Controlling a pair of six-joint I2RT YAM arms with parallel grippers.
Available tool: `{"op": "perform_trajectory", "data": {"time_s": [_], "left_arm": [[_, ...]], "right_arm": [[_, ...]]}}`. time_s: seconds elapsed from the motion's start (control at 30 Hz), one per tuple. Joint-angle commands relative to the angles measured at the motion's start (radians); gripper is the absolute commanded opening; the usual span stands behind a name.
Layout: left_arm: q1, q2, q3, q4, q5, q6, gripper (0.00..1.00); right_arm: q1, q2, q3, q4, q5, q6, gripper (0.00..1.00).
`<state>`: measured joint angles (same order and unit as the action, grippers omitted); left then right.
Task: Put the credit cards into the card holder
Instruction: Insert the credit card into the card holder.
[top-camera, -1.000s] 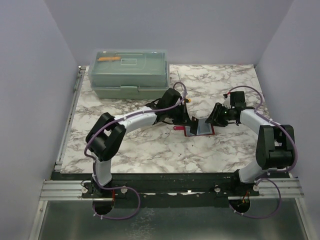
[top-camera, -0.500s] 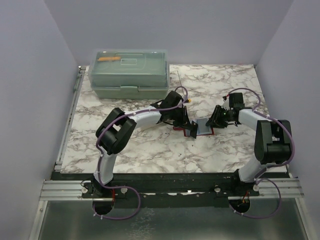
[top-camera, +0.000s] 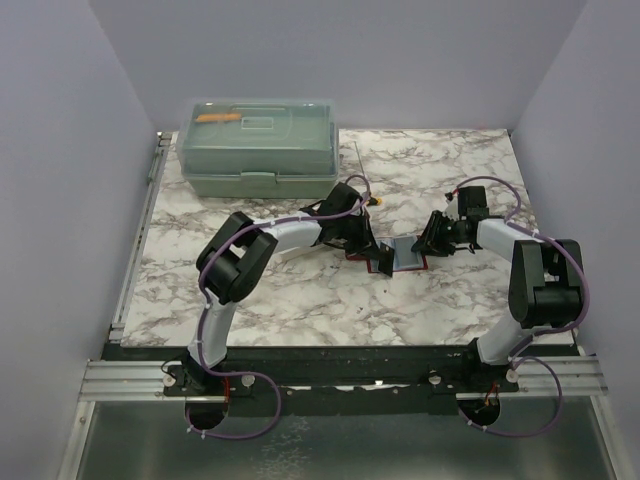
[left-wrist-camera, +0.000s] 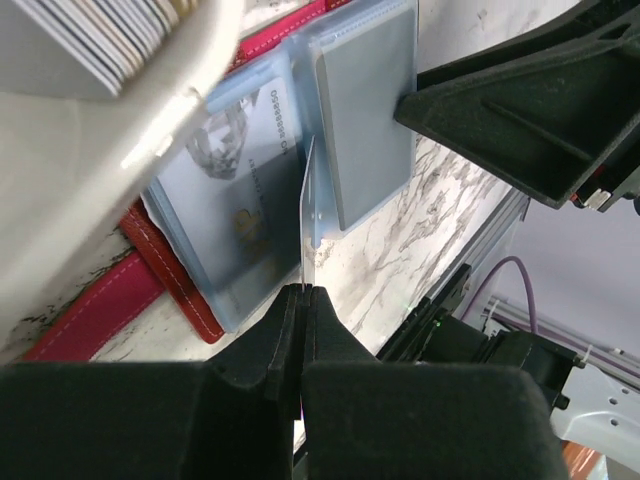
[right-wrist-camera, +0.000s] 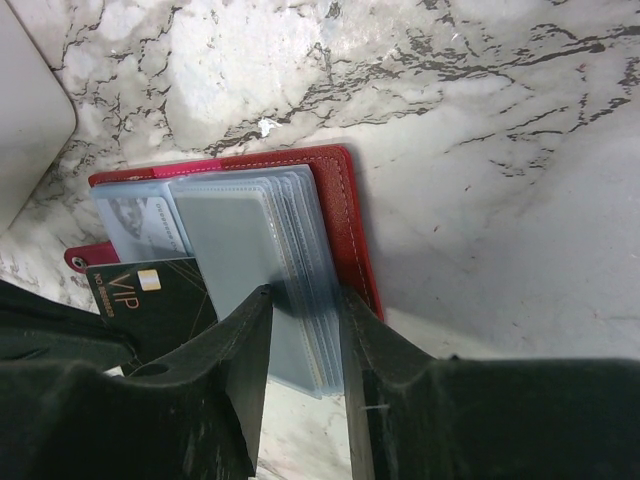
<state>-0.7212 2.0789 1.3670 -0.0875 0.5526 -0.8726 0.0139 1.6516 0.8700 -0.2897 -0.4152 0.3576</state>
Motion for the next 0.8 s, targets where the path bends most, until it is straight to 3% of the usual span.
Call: {"op": "perform_trajectory", "data": {"time_s": [0.0, 0.33, 0.77], "left_arm": [[0.007, 0.026, 0.025, 0.045, 0.043, -0.027, 0.0], [0.008, -0.088, -0.027, 0.051, -0.019, -0.033, 0.0], [0.01, -0.026, -0.017, 0.079, 0.017, -0.069, 0.0]], "right_arm": [[0.001, 0.023, -0.02, 0.004, -0.006, -0.02, 0.33], [0.001, 0.028, -0.021, 0.004, -0.007, -0.023, 0.3], [0.001, 0.034, -0.021, 0.002, -0.014, -0.026, 0.29]]}}
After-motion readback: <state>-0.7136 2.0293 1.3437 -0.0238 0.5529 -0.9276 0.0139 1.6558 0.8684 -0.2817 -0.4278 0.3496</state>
